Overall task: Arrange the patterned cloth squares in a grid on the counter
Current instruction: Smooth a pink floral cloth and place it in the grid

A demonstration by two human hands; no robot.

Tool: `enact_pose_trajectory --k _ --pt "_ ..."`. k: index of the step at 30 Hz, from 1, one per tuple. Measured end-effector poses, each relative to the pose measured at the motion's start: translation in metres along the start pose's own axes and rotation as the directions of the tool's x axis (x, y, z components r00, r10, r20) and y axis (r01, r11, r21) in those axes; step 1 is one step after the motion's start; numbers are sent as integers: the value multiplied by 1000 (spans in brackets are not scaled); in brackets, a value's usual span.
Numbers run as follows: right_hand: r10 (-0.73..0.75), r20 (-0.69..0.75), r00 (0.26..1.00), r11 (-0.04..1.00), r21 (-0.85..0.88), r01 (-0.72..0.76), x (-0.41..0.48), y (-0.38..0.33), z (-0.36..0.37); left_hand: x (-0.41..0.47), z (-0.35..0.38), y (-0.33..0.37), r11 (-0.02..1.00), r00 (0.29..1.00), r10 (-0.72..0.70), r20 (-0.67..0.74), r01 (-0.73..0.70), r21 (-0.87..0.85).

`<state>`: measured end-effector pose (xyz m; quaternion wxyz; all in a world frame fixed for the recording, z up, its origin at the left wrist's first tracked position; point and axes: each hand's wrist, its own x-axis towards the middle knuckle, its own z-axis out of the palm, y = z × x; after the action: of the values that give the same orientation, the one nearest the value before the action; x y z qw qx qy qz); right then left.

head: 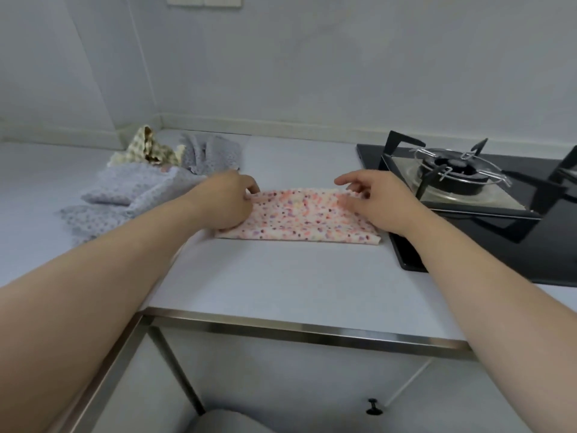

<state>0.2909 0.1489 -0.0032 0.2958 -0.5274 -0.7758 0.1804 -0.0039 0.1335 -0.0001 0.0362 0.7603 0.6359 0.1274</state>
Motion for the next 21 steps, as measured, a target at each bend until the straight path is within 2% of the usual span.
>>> enact_pose_trajectory --k 3,6,13,21 --pt "8 20 1000 997 -73 -6 1 -1 0 -2 2 -3 999 999 -2 -43 0 -52" --pt "4 -16 1000 999 -48 -5 1 2 0 -3 2 -4 996 990 15 -140 -28 -90" --pt "11 -61 998 1000 15 -10 3 5 -2 -7 -6 -1 927 951 -121 -285 6 -376" --pt "48 -83 995 998 38 -45 6 12 0 -2 4 -9 790 916 -276 -291 43 -611"
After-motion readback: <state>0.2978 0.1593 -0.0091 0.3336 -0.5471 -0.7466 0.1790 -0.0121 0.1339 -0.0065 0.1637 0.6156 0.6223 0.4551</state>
